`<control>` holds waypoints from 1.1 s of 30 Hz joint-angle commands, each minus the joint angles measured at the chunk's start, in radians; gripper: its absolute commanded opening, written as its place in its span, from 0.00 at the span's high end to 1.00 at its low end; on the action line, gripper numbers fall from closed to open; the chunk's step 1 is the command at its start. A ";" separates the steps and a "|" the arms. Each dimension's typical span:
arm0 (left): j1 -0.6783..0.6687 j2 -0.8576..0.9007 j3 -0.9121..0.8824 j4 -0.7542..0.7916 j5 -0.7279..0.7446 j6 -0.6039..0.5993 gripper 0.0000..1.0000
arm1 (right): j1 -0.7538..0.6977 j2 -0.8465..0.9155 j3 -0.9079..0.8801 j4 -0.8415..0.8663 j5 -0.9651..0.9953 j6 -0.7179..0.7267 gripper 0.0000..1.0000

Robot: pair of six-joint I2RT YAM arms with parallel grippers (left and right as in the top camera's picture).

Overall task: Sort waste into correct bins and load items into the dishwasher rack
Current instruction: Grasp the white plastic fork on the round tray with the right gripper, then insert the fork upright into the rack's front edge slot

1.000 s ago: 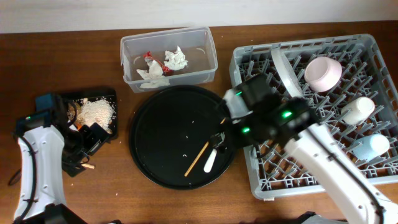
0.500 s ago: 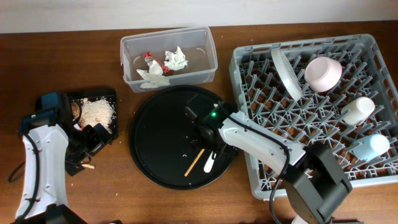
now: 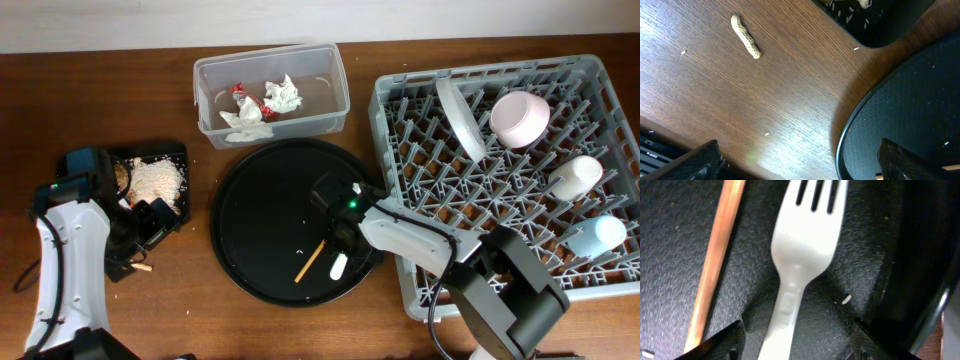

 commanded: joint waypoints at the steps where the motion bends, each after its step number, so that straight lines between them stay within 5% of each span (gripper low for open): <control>1: -0.005 -0.005 0.000 -0.002 -0.011 0.016 0.01 | -0.005 0.015 -0.029 0.013 0.038 0.004 0.40; 5: -0.005 -0.005 0.000 -0.001 -0.011 0.016 0.01 | -0.005 0.015 -0.029 0.111 0.082 -0.048 0.71; 13: -0.005 -0.005 0.000 -0.001 -0.011 0.016 0.01 | -0.006 0.013 -0.028 0.112 0.026 -0.049 0.94; 18: -0.005 -0.005 0.000 -0.001 -0.011 0.016 0.01 | -0.006 -0.016 -0.003 0.111 0.005 -0.126 0.96; 24: -0.005 -0.005 0.000 0.011 -0.011 0.016 0.01 | -0.027 -0.240 0.225 -0.108 0.016 -0.352 0.96; 30: -0.005 -0.005 0.000 0.011 -0.022 0.016 0.01 | -0.393 -0.342 0.257 -0.423 0.037 -0.736 0.96; 33: -0.005 -0.005 0.000 0.014 -0.021 0.016 0.01 | -0.445 -0.335 0.201 -0.433 0.008 -0.816 0.96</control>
